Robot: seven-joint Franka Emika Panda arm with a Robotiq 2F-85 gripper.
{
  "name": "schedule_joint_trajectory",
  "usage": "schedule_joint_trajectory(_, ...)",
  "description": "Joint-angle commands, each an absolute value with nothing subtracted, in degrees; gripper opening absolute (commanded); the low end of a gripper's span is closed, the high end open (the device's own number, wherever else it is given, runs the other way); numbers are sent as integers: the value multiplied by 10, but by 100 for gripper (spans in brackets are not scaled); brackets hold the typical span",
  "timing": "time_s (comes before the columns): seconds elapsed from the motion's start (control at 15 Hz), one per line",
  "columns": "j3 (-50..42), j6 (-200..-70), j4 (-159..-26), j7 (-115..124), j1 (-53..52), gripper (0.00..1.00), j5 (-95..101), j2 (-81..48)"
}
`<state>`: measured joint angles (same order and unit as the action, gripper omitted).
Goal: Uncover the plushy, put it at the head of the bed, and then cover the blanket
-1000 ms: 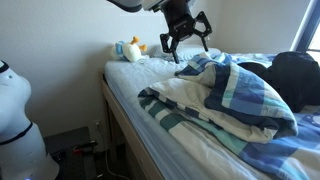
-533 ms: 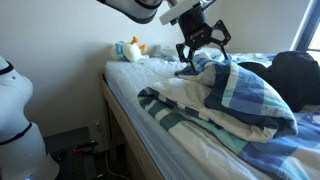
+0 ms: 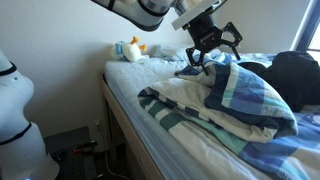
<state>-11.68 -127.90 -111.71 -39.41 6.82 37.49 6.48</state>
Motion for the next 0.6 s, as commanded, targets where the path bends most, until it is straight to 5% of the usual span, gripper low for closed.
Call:
schedule_joint_trajectory(0.0, -116, -1289, -1113, -408, 84, 100, 393, 51)
schedule_joint_trajectory(0.07, -117, -1288, -1115, -408, 86, 97, 396, 50)
schedule_joint_trajectory(0.13, -116, -1284, -1117, -405, 88, 72, 399, 48)
schedule_joint_trajectory(0.27, -114, -1276, -1115, -401, 91, 70, 408, 48)
schedule_joint_trajectory(0.53, -107, -1261, -1114, -392, 87, 38, 411, 60)
